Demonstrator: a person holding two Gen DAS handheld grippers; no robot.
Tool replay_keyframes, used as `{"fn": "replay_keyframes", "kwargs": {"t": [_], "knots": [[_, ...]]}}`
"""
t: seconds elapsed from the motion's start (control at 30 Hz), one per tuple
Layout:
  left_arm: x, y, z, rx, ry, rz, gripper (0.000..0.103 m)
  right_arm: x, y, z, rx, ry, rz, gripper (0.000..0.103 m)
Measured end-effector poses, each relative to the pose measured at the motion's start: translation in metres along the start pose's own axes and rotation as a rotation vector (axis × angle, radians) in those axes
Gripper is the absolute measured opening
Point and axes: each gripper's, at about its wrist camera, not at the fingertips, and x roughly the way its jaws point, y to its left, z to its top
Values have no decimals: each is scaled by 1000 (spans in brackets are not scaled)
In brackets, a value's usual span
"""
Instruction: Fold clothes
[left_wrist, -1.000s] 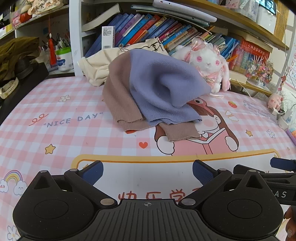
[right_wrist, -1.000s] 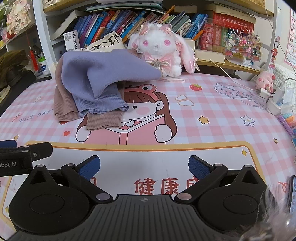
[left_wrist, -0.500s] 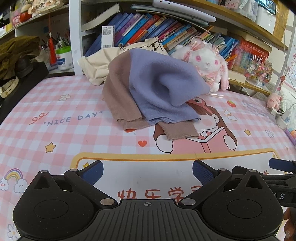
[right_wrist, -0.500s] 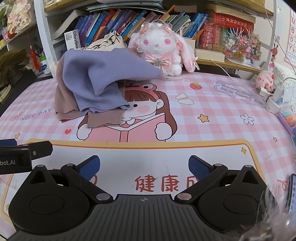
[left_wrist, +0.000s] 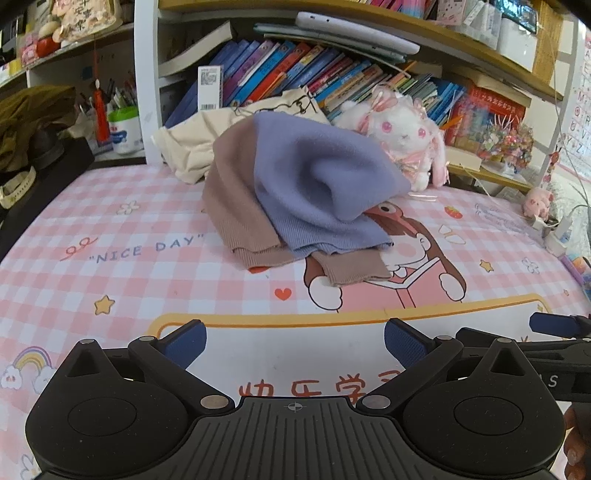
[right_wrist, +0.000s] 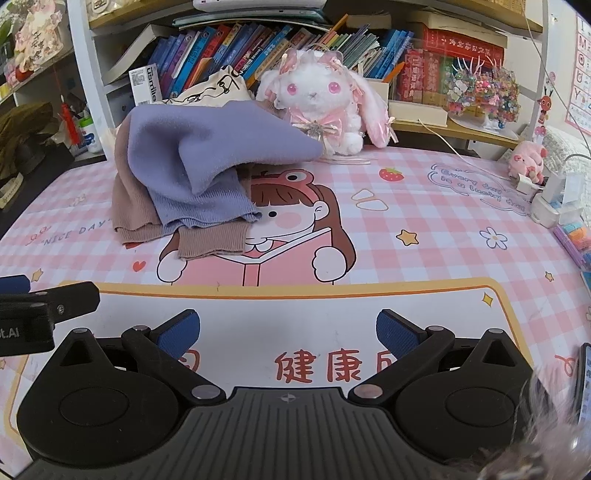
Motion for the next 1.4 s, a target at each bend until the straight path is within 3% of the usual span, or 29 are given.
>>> {"fn": "replay_keyframes", "kwargs": {"t": [0.37,0.67,0.97,1.4], "knots": [[-3,13,4,104,-42,-22,103,-8,27,1,26,-39,-103,103],[-3,26,5,199,-71,-93,103,-15,54,2,45,-55,-172,103],[8,34,7,165,-43,-137,103,-7,60,5,47,-11,-184,103],[17,6,4,130,-3,-72,103,-1,23,4,32,-24,-134,103]]}}
